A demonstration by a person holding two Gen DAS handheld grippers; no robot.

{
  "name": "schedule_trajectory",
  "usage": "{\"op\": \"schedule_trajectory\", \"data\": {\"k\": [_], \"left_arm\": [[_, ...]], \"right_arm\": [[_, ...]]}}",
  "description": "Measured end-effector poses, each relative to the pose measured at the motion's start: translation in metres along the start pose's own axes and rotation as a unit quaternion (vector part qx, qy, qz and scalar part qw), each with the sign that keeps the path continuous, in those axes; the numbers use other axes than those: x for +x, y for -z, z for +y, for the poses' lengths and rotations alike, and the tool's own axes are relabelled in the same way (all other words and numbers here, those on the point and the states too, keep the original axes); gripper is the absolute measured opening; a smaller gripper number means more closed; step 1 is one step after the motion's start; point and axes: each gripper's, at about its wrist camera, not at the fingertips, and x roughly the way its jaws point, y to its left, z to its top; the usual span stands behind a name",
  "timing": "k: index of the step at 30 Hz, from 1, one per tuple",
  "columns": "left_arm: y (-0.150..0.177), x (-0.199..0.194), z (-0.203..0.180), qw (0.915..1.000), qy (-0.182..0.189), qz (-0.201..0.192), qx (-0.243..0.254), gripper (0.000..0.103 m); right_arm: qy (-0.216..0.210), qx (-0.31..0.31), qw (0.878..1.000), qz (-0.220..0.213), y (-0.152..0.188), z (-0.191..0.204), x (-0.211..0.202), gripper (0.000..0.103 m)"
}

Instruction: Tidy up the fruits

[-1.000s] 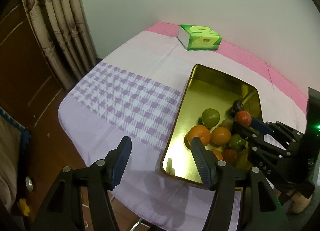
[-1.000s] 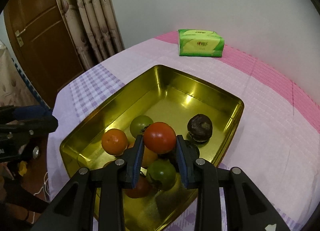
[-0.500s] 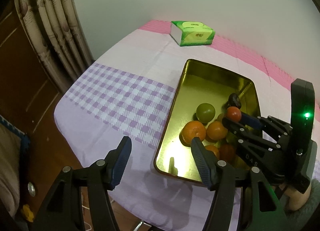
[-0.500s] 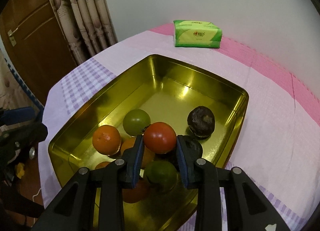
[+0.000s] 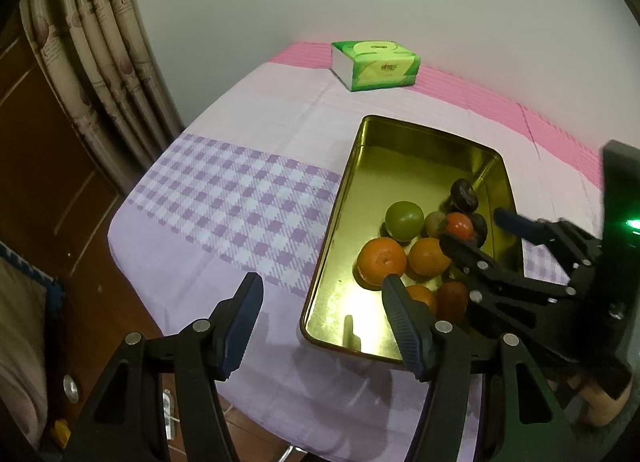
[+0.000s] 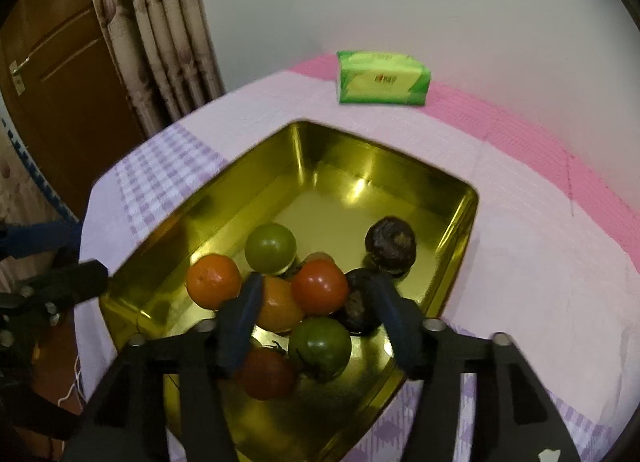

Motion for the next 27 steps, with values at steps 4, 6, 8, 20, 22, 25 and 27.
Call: {"op": "schedule_trajectory", "data": {"k": [4, 6, 8, 20, 22, 25, 27], "left_arm": [[0.001, -0.001, -0.001, 1.0, -0.001, -0.002, 0.001, 0.063], [0.001, 0.0, -0.002, 1.0, -0.001, 0.0, 0.004, 0.063], [0.002, 0.0, -0.004, 1.0, 0.001, 0.001, 0.006, 0.063], [0.005, 0.0, -0.015, 0.9995, -0.001, 0.001, 0.033, 0.063], [0.006, 0.0, -0.015, 0.9995, -0.003, 0.002, 0.032, 0.063], [0.005, 0.002, -0.015, 0.9994, -0.003, 0.006, 0.033, 0.063], [0.005, 0.002, -0.015, 0.9994, -0.003, 0.007, 0.034, 0.063]], "right_arm": [[0.019, -0.015, 1.0, -0.009, 0.003, 0.006, -0.017, 0.08], [0.035, -0.011, 0.999, -0.013, 0.007, 0.004, -0.027, 0.089], [0.042, 0.005, 0.999, -0.01, 0.012, -0.001, -0.037, 0.097], [0.044, 0.045, 0.998, 0.023, 0.039, -0.008, -0.054, 0.102], [0.043, 0.046, 0.998, 0.029, 0.041, -0.007, -0.053, 0.102], [0.04, 0.056, 0.997, 0.035, 0.044, -0.009, -0.052, 0.102], [0.042, 0.056, 0.997, 0.039, 0.045, -0.009, -0.05, 0.102]]}}
